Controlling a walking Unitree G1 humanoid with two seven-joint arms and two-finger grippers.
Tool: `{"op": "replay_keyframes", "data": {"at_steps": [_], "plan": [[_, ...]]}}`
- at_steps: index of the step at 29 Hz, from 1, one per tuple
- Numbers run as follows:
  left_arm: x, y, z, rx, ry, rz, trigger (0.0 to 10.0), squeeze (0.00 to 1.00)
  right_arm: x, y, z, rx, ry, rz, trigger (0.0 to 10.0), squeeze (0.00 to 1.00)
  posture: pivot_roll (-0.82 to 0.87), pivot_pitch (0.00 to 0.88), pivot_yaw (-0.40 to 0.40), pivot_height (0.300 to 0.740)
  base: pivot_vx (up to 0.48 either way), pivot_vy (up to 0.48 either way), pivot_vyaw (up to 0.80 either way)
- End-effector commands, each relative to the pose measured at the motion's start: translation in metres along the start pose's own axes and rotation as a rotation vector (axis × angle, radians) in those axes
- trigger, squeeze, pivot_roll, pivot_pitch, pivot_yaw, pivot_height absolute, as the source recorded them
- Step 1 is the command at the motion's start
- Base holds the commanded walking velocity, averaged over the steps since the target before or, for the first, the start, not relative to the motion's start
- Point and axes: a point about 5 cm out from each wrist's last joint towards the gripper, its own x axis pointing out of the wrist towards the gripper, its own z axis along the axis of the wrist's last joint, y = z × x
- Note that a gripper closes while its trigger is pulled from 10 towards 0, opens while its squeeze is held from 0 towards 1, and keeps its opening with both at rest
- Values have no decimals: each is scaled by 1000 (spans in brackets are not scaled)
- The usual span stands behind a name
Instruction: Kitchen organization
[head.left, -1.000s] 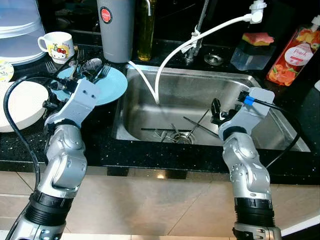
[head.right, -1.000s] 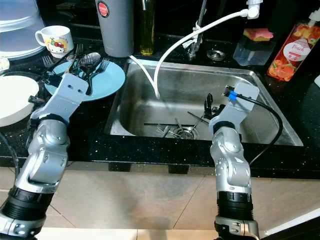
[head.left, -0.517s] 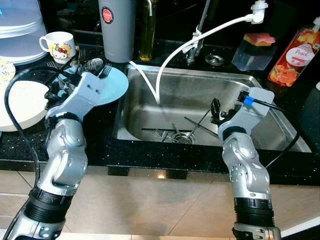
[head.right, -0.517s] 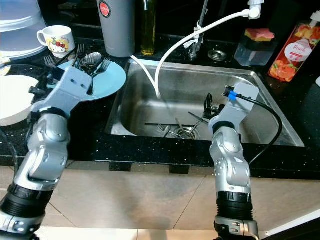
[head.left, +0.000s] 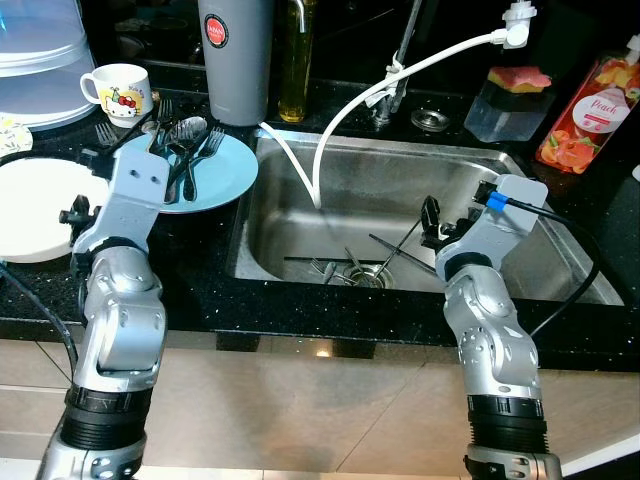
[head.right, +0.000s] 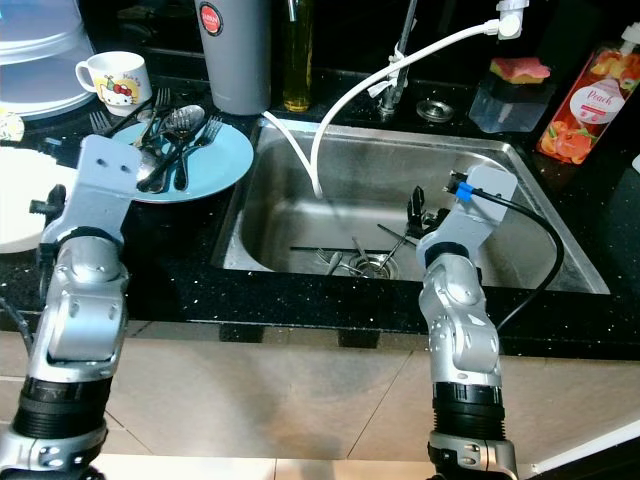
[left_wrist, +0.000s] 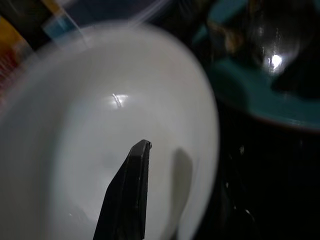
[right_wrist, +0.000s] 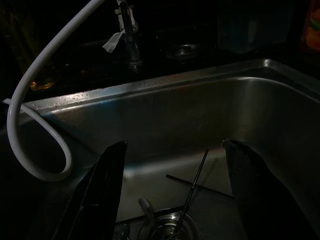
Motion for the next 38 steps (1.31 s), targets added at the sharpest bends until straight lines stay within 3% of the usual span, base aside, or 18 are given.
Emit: {"op": "replay_keyframes", "data": {"at_steps": [1,3,4,5,6,7,12,16,20,22,23,24,26,28,31,36,37,38], "plan": [[0,-5,-2,-68,67,-38,10000,0,2,-2,1,4,-6,-10,10000,0,244,45,-58,740,0,0,0],[0,-5,-2,-68,67,-38,10000,0,2,-2,1,4,-6,-10,10000,0,244,45,-58,740,0,0,0],[0,-5,-3,-78,76,-40,9176,0,2,-2,1,4,-6,-10,10000,0,244,45,-58,740,0,0,0],[0,-5,-3,-87,82,-42,2157,0,2,-1,0,3,-4,-8,10000,0,244,45,-58,740,0,0,0],[0,-5,-3,-95,88,-40,2157,0,2,-1,0,3,-4,-7,10000,0,241,45,-57,740,0,0,0],[0,-5,-2,-104,85,-40,0,0,2,-1,0,3,-4,-7,10000,0,240,46,-57,740,0,0,0],[0,-6,5,-98,33,-44,0,0,3,-1,1,4,-6,-9,10000,0,240,49,-58,740,0,0,0],[-3,-8,22,-54,-117,-36,0,0,3,-1,1,4,-4,-9,10000,0,237,52,-62,740,0,0,0],[-4,-8,25,-48,-137,-35,0,0,3,-1,1,4,-3,-9,10000,0,237,53,-62,740,0,0,0],[-9,-17,39,-15,-264,-96,0,0,3,-1,1,4,-4,-9,10000,0,239,54,-64,740,0,0,0],[-13,-21,47,9,-335,-120,10000,0,4,-1,1,4,-5,-9,10000,0,239,54,-64,740,0,0,0],[-13,-21,47,9,-335,-120,10000,0,4,-1,1,4,-5,-9,10000,0,239,54,-64,740,0,0,0],[-21,-27,59,41,-435,-149,10000,0,4,-1,2,5,-7,-10,10000,0,236,51,-63,740,0,0,0],[-32,-39,71,74,-567,-241,10000,0,4,-1,2,7,-9,-12,10000,0,236,53,-67,740,0,0,0],[-41,-49,80,88,-659,-343,10000,0,4,-1,3,8,-10,-11,10000,0,236,54,-69,740,0,0,0],[-43,-65,94,18,-686,-523,10000,0,6,0,5,7,-15,-9,10000,0,230,51,-72,740,0,0,0],[-43,-79,102,-60,-656,-686,10000,0,7,0,8,10,-27,-11,10000,0,221,51,-75,740,0,0,0],[-43,-79,102,-60,-656,-686,10000,0,7,0,8,10,-27,-11,10000,0,221,51,-75,740,0,0,0]]}}
